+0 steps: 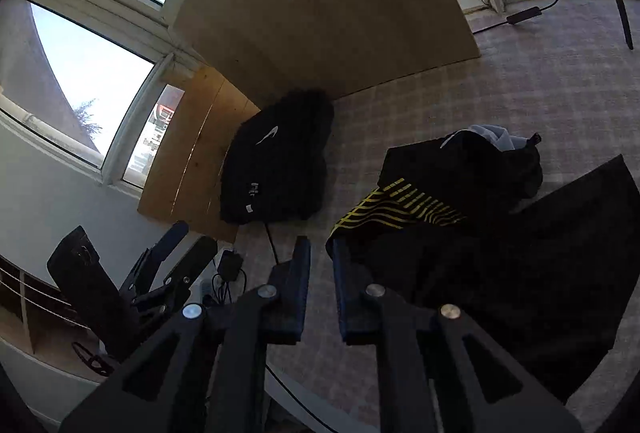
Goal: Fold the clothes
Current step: 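Lift the black jacket with the right gripper and lay it on the bed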
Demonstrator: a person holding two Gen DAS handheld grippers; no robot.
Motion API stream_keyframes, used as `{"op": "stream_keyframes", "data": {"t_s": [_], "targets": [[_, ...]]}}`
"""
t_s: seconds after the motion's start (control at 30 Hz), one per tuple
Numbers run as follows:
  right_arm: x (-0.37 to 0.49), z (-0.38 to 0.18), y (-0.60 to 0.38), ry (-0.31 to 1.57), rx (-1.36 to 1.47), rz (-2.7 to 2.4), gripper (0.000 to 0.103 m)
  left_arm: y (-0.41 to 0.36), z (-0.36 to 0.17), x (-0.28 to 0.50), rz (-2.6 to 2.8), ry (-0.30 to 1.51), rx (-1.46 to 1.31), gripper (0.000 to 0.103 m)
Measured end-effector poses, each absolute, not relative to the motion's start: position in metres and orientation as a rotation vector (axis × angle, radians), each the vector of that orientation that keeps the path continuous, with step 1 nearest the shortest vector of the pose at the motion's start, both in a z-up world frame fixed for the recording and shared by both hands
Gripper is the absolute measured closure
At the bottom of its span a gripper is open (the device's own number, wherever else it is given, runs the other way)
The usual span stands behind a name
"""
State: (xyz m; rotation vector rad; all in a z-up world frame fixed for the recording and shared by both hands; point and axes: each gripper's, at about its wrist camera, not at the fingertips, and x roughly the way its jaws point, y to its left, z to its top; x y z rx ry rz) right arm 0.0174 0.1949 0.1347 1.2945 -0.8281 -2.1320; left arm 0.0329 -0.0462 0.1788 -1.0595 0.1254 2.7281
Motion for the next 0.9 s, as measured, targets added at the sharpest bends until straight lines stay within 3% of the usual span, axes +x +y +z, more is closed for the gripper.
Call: {"op": "stream_keyframes", "data": {"t_s": [0.07, 0.13, 0.2, 0.47, 0.6, 0.67, 0.7, 0.73, 0.8, 0.83, 0.87, 0.9], "targets": [[0.034, 0.139, 0.213, -0.807, 1.231, -2.200, 0.084, -0.049, 0.168, 0.029, 2.701, 0.132, -1.092, 0.006], [0.050, 0.142, 0.243, -0.727, 1.225, -2.391, 0.050, -0.048, 0.158, 0.027, 2.666, 0.139, -1.112, 0.006], [0.061, 0.138, 0.278, -0.619, 1.276, -2.591, 0.041, -0.039, 0.146, 0.023, 2.623, 0.151, -1.132, 0.006], [0.042, 0.047, 0.346, -0.346, 1.657, -2.638, 0.041, 0.053, 0.081, 0.002, 2.472, 0.307, -1.275, 0.006], [0.030, 0.014, 0.352, -0.344, 1.728, -2.597, 0.041, 0.100, 0.048, -0.009, 2.391, 0.383, -1.341, 0.008], [0.025, 0.005, 0.350, -0.326, 1.738, -2.597, 0.041, 0.112, 0.033, -0.016, 2.338, 0.376, -1.402, 0.042], [0.024, 0.001, 0.349, -0.323, 1.738, -2.590, 0.041, 0.110, 0.026, -0.021, 2.301, 0.340, -1.453, 0.081], [0.025, -0.002, 0.348, -0.333, 1.729, -2.568, 0.041, 0.101, 0.027, -0.022, 2.298, 0.291, -1.459, 0.100], [0.027, -0.007, 0.346, -0.344, 1.707, -2.528, 0.042, 0.079, 0.033, -0.021, 2.307, 0.189, -1.452, 0.099], [0.029, -0.006, 0.342, -0.324, 1.693, -2.511, 0.053, 0.068, 0.036, -0.021, 2.310, 0.137, -1.448, 0.100], [0.033, -0.005, 0.339, -0.323, 1.686, -2.477, 0.071, 0.056, 0.044, -0.017, 2.334, 0.121, -1.431, 0.100], [0.037, -0.004, 0.335, -0.361, 1.694, -2.405, 0.099, 0.042, 0.053, -0.012, 2.364, 0.099, -1.412, 0.100]]}}
